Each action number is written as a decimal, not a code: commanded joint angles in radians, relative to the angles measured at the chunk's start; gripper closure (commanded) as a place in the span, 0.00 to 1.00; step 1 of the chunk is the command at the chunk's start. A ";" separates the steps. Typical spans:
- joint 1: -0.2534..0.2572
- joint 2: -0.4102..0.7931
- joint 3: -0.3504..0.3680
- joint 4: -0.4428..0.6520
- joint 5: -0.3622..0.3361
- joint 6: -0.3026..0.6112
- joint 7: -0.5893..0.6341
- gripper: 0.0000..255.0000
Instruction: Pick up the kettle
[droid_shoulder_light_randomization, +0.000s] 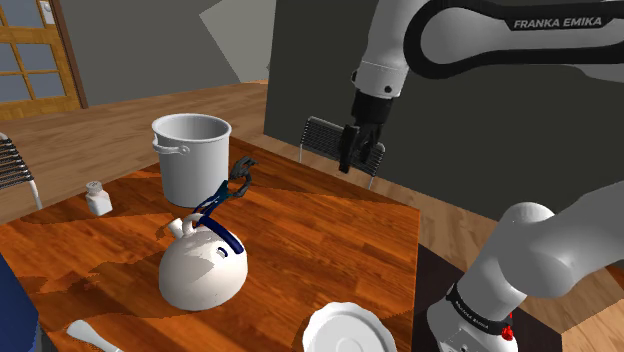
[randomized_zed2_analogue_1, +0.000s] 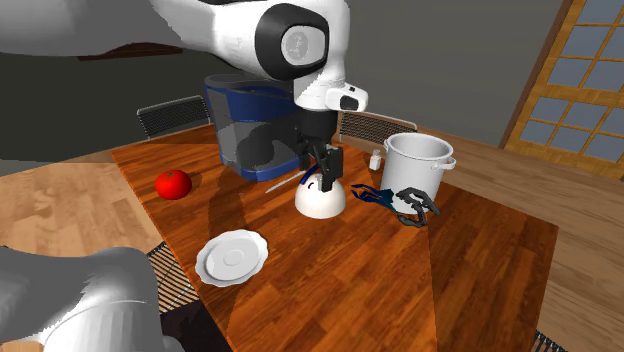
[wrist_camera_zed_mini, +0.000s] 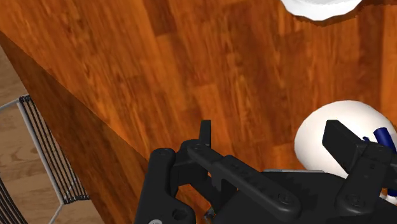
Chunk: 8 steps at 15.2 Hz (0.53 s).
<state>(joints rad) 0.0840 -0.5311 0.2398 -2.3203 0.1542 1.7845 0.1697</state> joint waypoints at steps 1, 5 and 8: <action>0.005 0.070 0.032 0.041 -0.006 0.031 0.019 0.00; 0.016 0.210 0.098 0.128 -0.032 0.086 0.071 0.00; 0.025 0.320 0.145 0.204 -0.069 0.117 0.116 0.00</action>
<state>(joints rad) 0.1036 -0.2494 0.3649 -2.1431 0.0973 1.8908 0.2648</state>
